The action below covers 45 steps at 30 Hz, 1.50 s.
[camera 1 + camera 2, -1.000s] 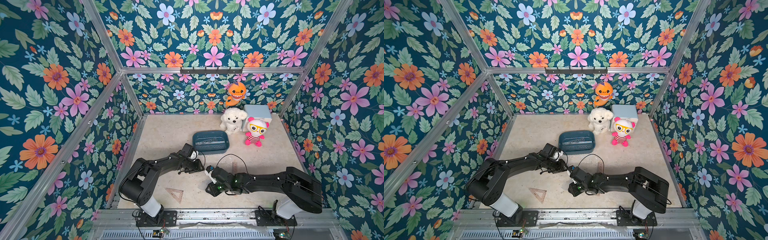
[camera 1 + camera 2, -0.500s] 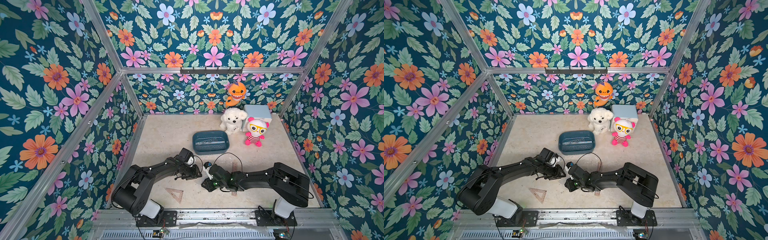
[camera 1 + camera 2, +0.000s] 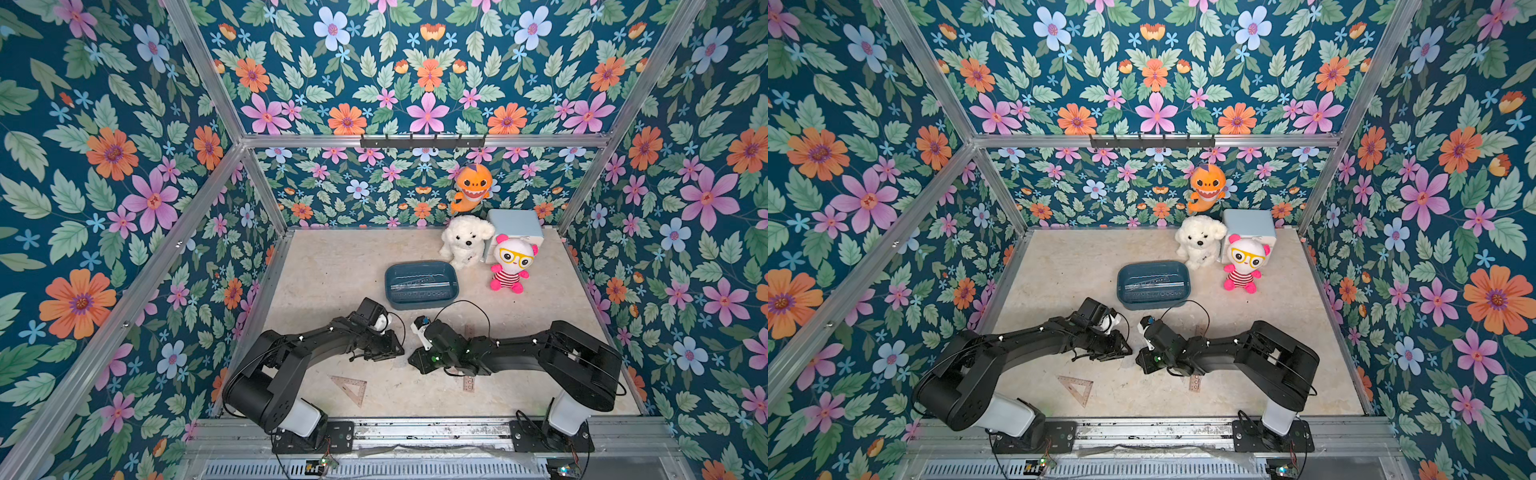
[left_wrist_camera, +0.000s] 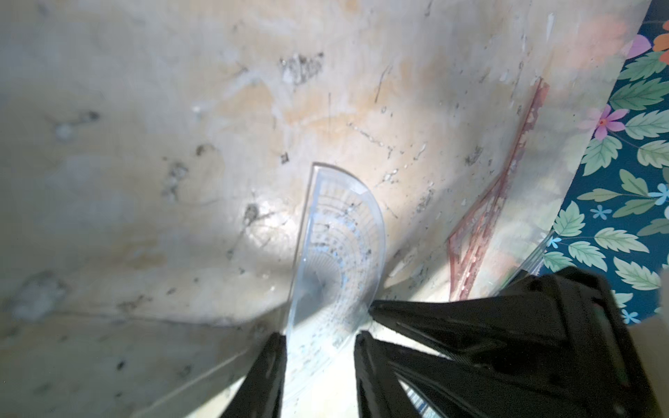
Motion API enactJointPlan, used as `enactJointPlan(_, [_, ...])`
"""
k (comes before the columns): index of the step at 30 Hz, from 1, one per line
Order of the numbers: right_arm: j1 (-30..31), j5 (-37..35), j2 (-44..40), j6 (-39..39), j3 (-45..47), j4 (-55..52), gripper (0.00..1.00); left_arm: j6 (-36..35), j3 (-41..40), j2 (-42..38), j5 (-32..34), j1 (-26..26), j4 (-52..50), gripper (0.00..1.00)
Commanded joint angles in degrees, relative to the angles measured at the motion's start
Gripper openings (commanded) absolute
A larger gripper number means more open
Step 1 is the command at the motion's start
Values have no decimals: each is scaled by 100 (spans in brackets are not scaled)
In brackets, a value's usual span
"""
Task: Put the scattered rulers into the storage box
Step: Pick up the ruler from the center of the board.
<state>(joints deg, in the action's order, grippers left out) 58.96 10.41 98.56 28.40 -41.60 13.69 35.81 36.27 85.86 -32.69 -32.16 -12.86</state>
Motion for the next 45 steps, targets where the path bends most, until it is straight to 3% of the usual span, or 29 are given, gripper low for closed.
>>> enactJointPlan(1, [-15, -171, -111, 19, 59, -270, 17, 93, -19, -46, 650, 9, -653, 38])
enactJointPlan(5, [-139, -118, -270, 384, 228, 486, 13, 269, 59, -113, 860, 93, -429, 40])
enactJointPlan(9, [-150, -185, -82, 355, 83, 494, 7, 322, 103, -78, 966, 161, -241, 45])
enactJointPlan(15, [-194, -236, 14, 272, -43, 464, 4, 335, 76, 225, 810, 184, 46, 43])
enactJointPlan(45, [-194, -119, 187, 517, 643, 783, 0, 222, -158, 224, 852, 184, -93, 44])
